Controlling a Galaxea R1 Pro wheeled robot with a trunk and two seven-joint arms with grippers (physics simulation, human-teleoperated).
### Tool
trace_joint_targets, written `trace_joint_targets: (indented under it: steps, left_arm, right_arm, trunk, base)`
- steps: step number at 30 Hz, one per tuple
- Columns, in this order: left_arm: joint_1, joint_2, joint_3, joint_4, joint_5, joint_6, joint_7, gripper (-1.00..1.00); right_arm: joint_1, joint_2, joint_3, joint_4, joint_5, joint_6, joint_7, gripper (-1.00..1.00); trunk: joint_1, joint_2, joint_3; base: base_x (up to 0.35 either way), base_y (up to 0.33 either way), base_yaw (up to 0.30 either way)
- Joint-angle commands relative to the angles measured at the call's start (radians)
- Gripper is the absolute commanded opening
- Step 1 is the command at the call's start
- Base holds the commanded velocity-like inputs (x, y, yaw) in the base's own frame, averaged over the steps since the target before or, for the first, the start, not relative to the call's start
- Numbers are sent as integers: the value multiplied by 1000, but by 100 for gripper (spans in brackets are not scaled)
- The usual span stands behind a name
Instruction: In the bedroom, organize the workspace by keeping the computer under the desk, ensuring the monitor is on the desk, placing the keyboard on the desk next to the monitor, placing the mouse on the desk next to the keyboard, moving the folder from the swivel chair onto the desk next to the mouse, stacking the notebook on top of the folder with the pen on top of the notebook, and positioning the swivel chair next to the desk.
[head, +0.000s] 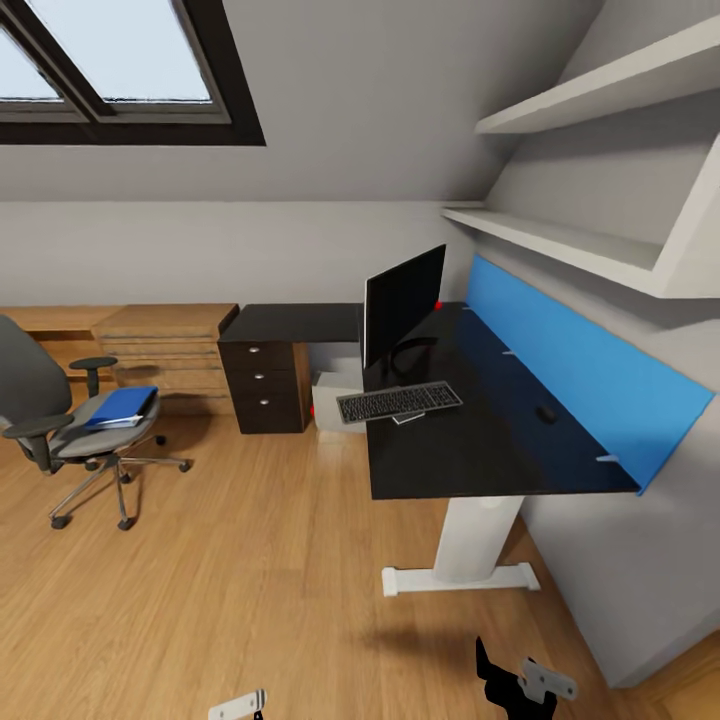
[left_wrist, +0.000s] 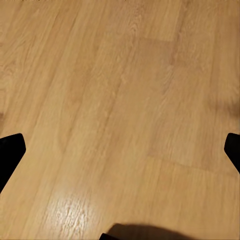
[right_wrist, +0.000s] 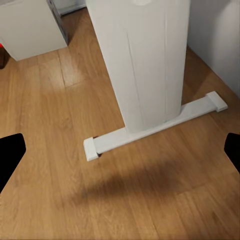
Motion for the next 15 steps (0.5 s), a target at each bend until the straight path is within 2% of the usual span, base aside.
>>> trace_joint_targets:
  steps: [1, 15]
  left_arm:
    - [-1, 1, -7, 0, 11, -5, 7, 100]
    - [-1, 1, -8, 0, 11, -3, 7, 100]
  right_arm:
    - [-1, 0, -8, 2, -3, -3, 10, 100]
    - [-1, 0, -8, 2, -3, -3, 10, 100]
  trunk:
    - [-4, 6, 2]
    - [-57, 104, 46]
  base:
    - [0, 0, 0]
    - [0, 0, 0]
